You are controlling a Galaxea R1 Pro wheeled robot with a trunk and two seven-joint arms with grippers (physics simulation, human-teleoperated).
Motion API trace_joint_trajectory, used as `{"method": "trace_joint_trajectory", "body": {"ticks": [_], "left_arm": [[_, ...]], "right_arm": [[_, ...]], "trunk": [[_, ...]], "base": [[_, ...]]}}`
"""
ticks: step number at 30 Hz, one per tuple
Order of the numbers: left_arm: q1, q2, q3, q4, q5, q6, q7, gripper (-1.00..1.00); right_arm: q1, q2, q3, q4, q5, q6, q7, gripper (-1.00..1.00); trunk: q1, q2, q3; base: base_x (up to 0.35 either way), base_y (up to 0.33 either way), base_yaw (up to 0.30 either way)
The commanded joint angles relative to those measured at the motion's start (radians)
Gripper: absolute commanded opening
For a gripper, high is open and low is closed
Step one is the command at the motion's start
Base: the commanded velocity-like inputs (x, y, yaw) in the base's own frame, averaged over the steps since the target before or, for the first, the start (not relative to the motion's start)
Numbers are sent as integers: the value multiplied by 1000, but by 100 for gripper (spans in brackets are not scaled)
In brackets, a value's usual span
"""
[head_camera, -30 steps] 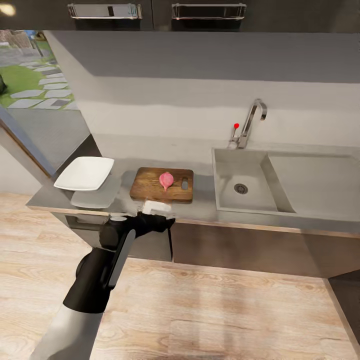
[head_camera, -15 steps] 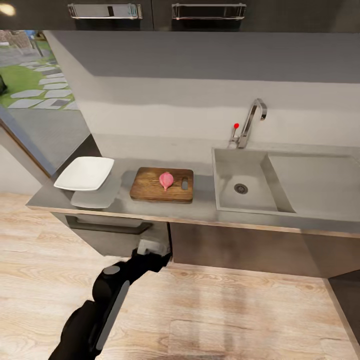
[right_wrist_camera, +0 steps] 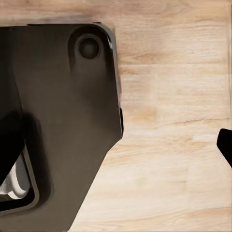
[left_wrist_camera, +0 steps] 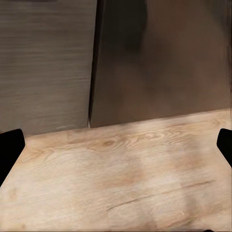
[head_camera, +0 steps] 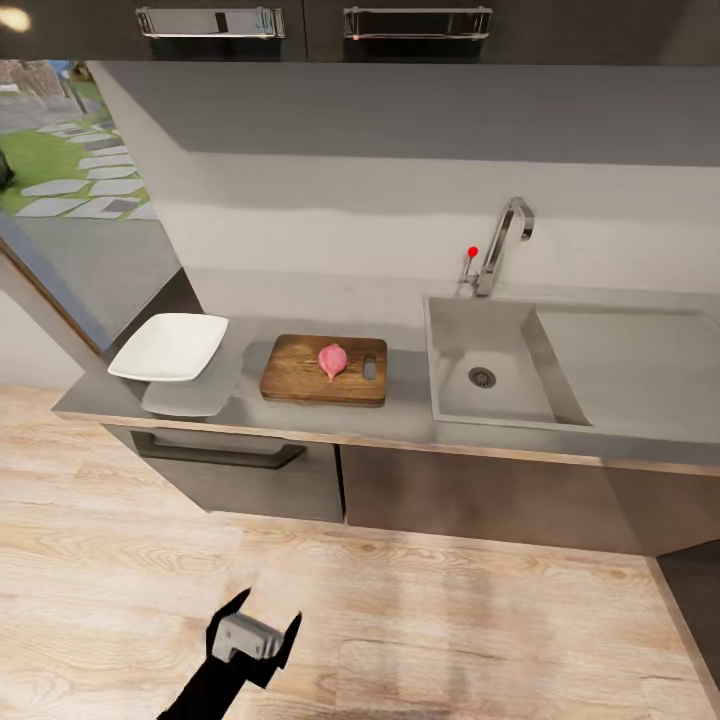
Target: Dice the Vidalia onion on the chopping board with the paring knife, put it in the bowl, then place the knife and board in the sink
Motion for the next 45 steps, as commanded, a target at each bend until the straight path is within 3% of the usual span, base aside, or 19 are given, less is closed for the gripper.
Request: {"method": "trace_joint_trajectory", "body": {"ticks": [1,7,10,13,17,21,23,27,45], "left_arm": [[23,5,0,-1,6,-27,-2,100],[231,23,17,-1,5,-329,-1,100],[272,27,34,3,5,-430,0,100],[282,29,37,28,6,-454,1,100],[286,27,46,167,7,-470,3,100],[285,23,82,288,9,-474,3,100],[284,10,107,349,10,-476,3,100],[283,-10,123,409,11,-477,3,100],[279,-16,129,504,15,-478,3,100]], "right_arm": [[0,0,-3,-9,5,-2,-1,100],[0,-44,-3,-77,-70,-1,1,100],[0,-49,-3,-113,-89,-2,1,100],[1,-51,-3,-137,-93,-9,1,100],[1,-51,-2,-161,-97,-91,2,100],[1,-51,-1,-163,-99,-160,6,100],[1,-51,-1,-162,-99,-179,7,100],[1,-51,-2,-155,-99,-190,7,100],[1,-50,-2,-126,-101,-242,3,100]], "trunk": [[1,-2,-1],[1,-2,-1],[1,-2,-1],[1,-2,-1],[1,-2,-1],[1,-2,-1],[1,-2,-1],[1,-2,-1],[1,-2,9]], "base": [[0,0,0],[0,0,0],[0,0,0],[0,0,0],[0,0,0],[0,0,0],[0,0,0],[0,0,0],[0,0,0]]}}
